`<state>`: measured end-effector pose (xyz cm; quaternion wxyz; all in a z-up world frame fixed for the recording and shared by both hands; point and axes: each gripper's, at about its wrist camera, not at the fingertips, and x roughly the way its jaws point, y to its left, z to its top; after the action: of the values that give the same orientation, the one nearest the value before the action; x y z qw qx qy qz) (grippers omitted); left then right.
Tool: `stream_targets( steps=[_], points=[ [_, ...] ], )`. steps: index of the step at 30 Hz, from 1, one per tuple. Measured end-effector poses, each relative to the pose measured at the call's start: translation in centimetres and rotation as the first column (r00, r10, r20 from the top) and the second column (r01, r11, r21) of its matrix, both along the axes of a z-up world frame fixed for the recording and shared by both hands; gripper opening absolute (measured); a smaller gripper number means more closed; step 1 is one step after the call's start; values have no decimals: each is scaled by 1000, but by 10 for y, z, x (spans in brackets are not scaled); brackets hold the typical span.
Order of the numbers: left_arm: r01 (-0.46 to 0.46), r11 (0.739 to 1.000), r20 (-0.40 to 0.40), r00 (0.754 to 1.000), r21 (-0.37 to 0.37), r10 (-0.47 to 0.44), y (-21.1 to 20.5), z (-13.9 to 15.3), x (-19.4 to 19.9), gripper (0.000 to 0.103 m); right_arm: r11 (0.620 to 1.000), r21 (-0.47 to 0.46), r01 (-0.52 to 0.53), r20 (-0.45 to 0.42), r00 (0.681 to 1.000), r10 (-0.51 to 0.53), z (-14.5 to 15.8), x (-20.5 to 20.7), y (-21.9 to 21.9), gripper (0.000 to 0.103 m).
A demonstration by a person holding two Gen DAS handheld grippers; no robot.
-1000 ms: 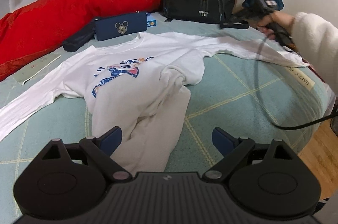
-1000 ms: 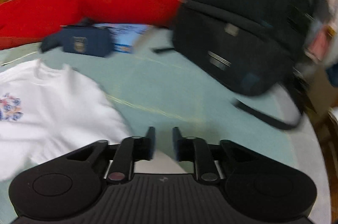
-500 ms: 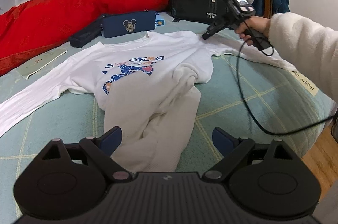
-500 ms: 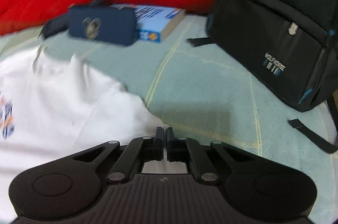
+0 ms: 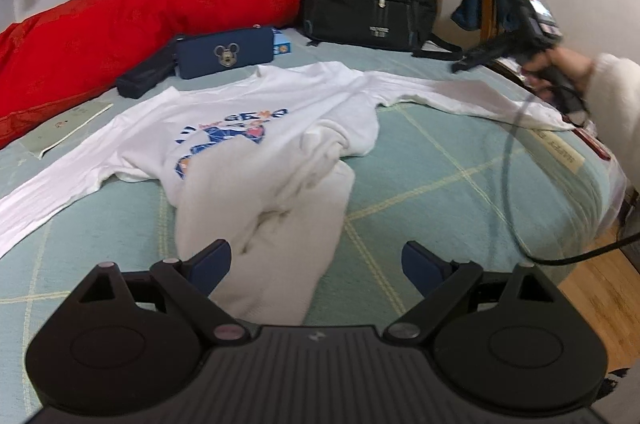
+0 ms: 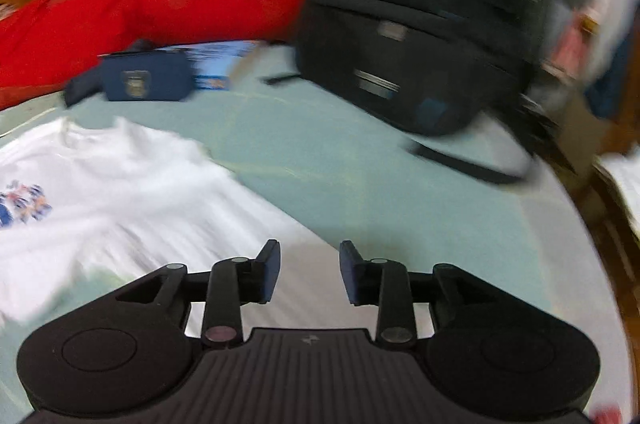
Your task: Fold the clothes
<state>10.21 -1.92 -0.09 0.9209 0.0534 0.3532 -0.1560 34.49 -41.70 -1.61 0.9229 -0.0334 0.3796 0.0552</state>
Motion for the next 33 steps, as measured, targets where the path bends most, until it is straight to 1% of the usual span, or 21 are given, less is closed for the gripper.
stream_targets(
  steps=[2, 5, 7, 10, 11, 13, 16, 18, 19, 20, 22, 23, 24, 26, 29, 31, 32, 33],
  points=[
    [10, 1000, 0, 1000, 2, -10, -4, 0, -3, 92, 993, 24, 115, -10, 993, -115, -4, -21, -38, 40],
    [20, 1000, 3, 1000, 6, -20, -9, 1, -9, 92, 960, 91, 265, -25, 964, -263, -11, -47, -85, 40],
    [25, 1000, 8, 1000, 14, -25, -13, 2, -13, 92, 934, 110, 339, -28, 941, -338, -16, -61, -108, 40],
    [28, 999, 9, 1000, 17, -28, -16, 4, -17, 92, 900, 112, 421, -28, 907, -421, -24, -74, -130, 40],
    [29, 999, 9, 1000, 20, -29, -18, 4, -18, 92, 892, 103, 440, -23, 897, -440, -27, -75, -134, 40],
    [34, 999, 11, 999, 26, -34, -21, 4, -21, 92, 886, 75, 458, -10, 889, -459, -33, -74, -137, 45],
    [41, 999, 15, 999, 35, -41, -25, 7, -24, 92, 885, 13, 466, -13, 885, -466, -44, -70, -140, 51],
    [40, 998, 18, 999, 40, -40, -27, 8, -25, 92, 883, -5, 470, -16, 882, -470, -52, -69, -142, 61],
    [39, 998, 19, 999, 42, -40, -28, 9, -25, 92, 880, -7, 474, -19, 880, -474, -56, -70, -143, 61],
    [39, 998, 19, 999, 45, -40, -29, 9, -25, 92, 881, -7, 473, -16, 881, -474, -59, -71, -143, 60],
    [39, 998, 17, 999, 52, -40, -31, 9, -25, 92, 888, 4, 459, -1, 888, -459, -61, -75, -141, 44],
    [40, 998, 16, 999, 55, -41, -32, 8, -26, 92, 894, 22, 447, 4, 894, -447, -59, -76, -141, 27],
    [41, 998, 14, 999, 56, -42, -33, 8, -26, 92, 899, 35, 437, 8, 899, -438, -57, -77, -139, 20],
    [42, 997, 14, 999, 59, -43, -35, 8, -26, 92, 897, 2, 442, 22, 897, -442, -51, -78, -135, 18],
    [44, 997, 17, 999, 56, -45, -35, 9, -26, 92, 869, -78, 488, 76, 872, -483, -39, -77, -131, 18],
    [46, 998, 20, 999, 51, -47, -34, 9, -26, 92, 847, -95, 523, 81, 852, -517, -35, -75, -135, 24],
    [44, 998, 20, 999, 49, -45, -33, 9, -26, 92, 838, -99, 536, 66, 844, -532, -35, -72, -137, 30],
    [40, 998, 19, 999, 48, -41, -32, 9, -25, 92, 833, -110, 543, 54, 840, -540, -36, -70, -137, 31]
  ],
)
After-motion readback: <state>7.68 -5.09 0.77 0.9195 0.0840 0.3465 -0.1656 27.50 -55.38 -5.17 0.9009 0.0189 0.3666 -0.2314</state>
